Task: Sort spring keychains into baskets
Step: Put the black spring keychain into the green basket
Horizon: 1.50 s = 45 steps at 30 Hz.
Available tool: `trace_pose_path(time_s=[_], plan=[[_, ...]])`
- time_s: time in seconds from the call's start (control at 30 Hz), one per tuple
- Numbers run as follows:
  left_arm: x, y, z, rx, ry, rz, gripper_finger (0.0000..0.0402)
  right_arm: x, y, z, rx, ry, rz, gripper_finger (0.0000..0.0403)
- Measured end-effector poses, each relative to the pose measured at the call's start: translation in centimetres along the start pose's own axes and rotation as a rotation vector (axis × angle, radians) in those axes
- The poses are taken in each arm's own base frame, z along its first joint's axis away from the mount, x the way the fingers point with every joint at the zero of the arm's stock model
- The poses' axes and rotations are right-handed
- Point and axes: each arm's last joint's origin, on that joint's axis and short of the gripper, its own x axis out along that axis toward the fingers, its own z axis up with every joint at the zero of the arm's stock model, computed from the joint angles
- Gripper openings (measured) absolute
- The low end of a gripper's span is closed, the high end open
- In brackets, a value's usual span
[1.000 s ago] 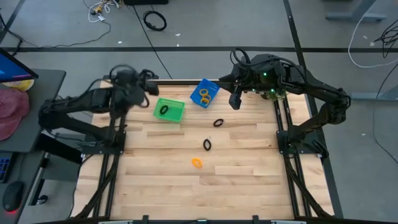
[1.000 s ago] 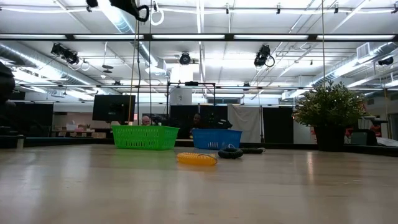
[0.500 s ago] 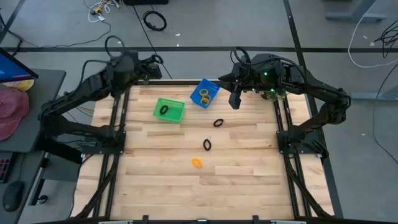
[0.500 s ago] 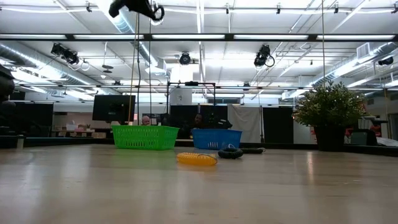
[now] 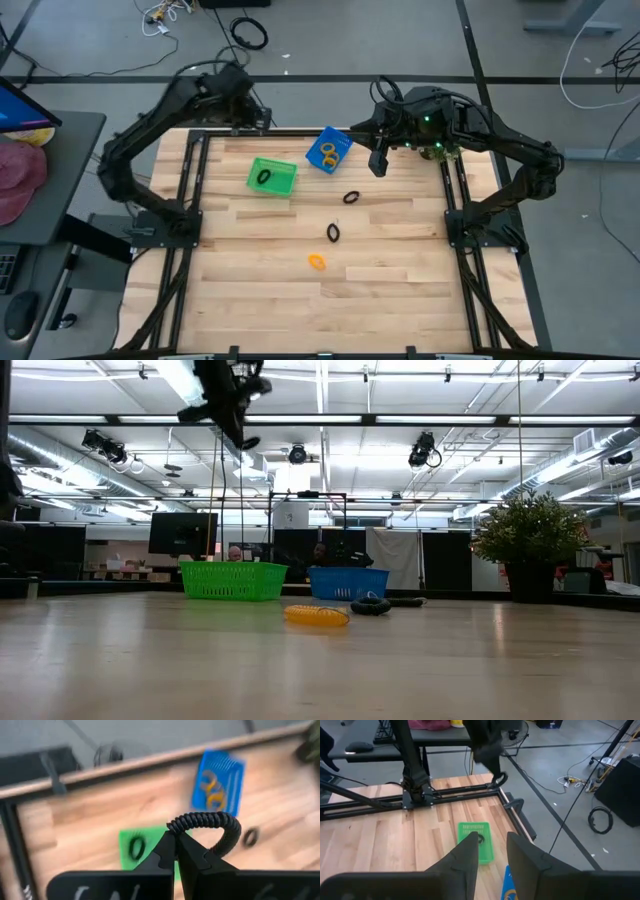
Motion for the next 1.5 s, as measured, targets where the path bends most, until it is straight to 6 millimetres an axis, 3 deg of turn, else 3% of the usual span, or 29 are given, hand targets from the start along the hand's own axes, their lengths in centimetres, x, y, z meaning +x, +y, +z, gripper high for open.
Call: trace_pose_path(time_s=[0.13, 0.6, 1.1, 1.5], plan=[[2.9, -0.1, -0.2, 0.031, 0.158, 0.042, 0.0004, 0.0, 0.0, 0.0, -0.006, 0.0, 0.0, 0.0104], [8.2, -1.6, -1.0, 0.117, 0.298, 0.174, 0.0005, 0.0, 0.0, 0.0, -0.016, 0.0, -0.001, 0.0104], [15.6, -1.8, -7.6, 0.07, 0.4, 0.169, 0.0004, 0.0, 0.0, 0.0, -0.025, 0.002, -0.001, 0.0104], [18.7, -0.9, -9.7, 0.034, 0.352, 0.136, 0.0004, 0.0, 0.0, 0.0, -0.025, 0.001, 0.0, 0.0104]])
